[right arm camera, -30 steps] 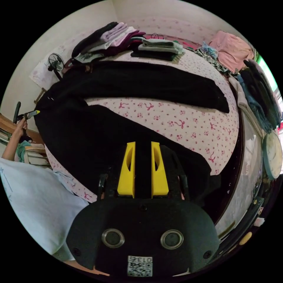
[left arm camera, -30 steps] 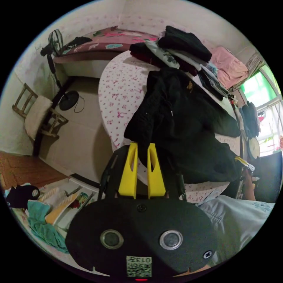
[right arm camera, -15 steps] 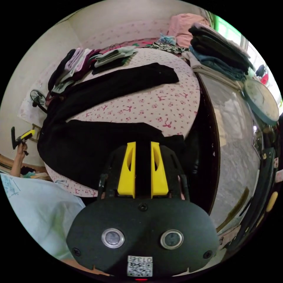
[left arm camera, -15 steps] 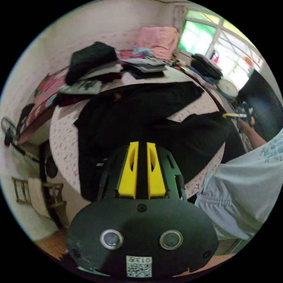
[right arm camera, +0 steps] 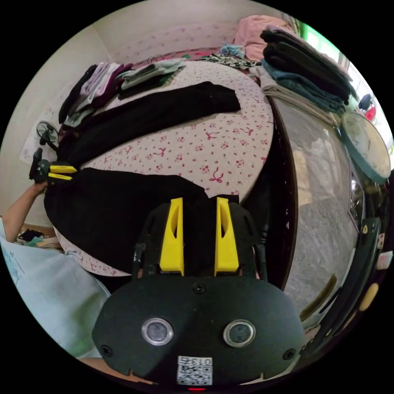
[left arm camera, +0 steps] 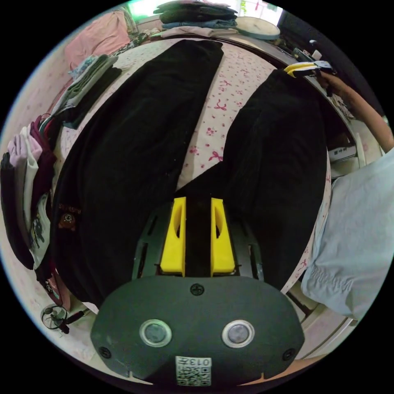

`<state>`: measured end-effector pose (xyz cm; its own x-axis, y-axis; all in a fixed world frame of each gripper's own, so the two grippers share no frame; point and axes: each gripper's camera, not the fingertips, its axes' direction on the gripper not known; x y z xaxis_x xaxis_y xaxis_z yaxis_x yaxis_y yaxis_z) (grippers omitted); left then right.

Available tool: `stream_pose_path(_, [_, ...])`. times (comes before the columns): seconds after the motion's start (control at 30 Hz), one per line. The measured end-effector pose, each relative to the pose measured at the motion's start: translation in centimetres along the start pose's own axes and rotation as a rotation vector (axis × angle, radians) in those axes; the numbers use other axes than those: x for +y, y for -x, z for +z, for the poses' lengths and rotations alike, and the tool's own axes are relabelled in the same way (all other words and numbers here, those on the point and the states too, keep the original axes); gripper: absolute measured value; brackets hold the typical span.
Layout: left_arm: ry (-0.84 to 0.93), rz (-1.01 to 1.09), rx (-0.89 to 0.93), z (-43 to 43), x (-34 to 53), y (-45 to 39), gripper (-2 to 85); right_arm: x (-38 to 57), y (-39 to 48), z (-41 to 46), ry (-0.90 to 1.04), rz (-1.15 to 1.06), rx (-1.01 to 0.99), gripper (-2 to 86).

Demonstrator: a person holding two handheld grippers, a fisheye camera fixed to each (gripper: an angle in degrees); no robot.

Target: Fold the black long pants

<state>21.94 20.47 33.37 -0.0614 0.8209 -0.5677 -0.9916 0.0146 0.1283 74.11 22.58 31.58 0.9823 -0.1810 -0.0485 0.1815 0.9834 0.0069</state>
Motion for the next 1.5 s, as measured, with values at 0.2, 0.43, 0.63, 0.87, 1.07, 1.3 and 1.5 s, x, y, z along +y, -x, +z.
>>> stream_pose_path(0.2, [-0.009,-0.089,0.029,0.0,-0.7,0.7,2.2,-1.7,2.8,2.2,0.086,-0.099,0.104,5.5])
stream_pose_path(0.43, [-0.324,-0.364,-0.014,-5.0,1.7,2.6,1.2,-2.9,4.5,-2.2,-0.073,-0.092,0.158,4.3])
stream_pose_path(0.63, [-0.217,-0.550,0.111,-1.2,0.4,5.3,3.1,-6.6,4.1,2.2,0.030,0.020,0.130,6.6])
stream_pose_path(0.87, [-0.273,-0.594,0.034,-5.9,5.6,5.1,7.7,-5.4,5.6,-2.0,-0.163,0.098,0.192,7.5])
stream_pose_path(1.07, [-0.245,-0.754,0.030,-5.9,11.9,4.3,6.1,-4.4,11.3,-0.8,-0.255,-0.066,0.023,2.9])
stream_pose_path(1.3, [-0.237,-0.871,0.110,-5.1,17.7,6.6,0.8,-7.1,14.5,4.8,-0.017,-0.040,0.047,0.5])
stream_pose_path(1.5, [-0.375,-1.025,-0.066,-10.1,26.3,12.2,5.4,-11.8,19.5,0.8,-0.237,-0.178,0.047,1.0])
